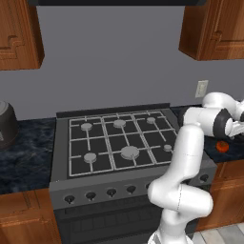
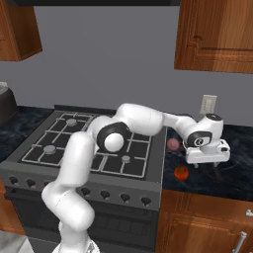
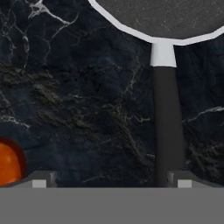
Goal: Place the pan on the front right burner on the stove. Then place the tomato and the onion in the pan and turn on the front right burner.
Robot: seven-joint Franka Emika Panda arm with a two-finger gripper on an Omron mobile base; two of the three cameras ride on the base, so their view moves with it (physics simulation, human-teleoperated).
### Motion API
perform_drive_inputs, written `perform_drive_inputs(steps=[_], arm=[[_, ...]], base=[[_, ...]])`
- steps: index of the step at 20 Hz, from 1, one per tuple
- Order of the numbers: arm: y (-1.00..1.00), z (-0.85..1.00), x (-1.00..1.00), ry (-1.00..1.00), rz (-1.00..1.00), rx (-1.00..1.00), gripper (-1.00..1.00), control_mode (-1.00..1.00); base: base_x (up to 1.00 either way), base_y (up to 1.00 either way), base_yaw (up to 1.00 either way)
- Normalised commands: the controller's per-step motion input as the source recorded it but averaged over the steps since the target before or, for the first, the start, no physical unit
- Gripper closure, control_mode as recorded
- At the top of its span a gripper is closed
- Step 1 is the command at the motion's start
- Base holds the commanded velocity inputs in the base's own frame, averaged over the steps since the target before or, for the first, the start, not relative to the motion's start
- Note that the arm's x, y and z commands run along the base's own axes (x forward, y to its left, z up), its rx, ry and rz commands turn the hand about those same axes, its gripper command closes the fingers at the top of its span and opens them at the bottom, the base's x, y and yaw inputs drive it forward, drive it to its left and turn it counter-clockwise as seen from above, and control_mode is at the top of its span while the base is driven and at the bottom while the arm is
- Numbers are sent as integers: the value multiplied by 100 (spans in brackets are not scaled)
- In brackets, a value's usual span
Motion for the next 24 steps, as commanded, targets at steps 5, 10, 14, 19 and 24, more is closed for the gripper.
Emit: perform_drive_inputs(steps=[5, 10, 14, 19, 24], arm=[[-18, -9, 19, 0, 0, 0, -100, -100], [-14, -9, 14, 0, 0, 0, -100, -100], [-7, -14, 7, 1, 0, 0, -100, -100], [0, -24, 7, 3, 0, 0, -100, -100], [-1, -18, 10, 2, 0, 0, -100, -100]], base=[[0, 0, 0], [0, 0, 0], [0, 0, 0], [0, 0, 0], [0, 0, 0]])
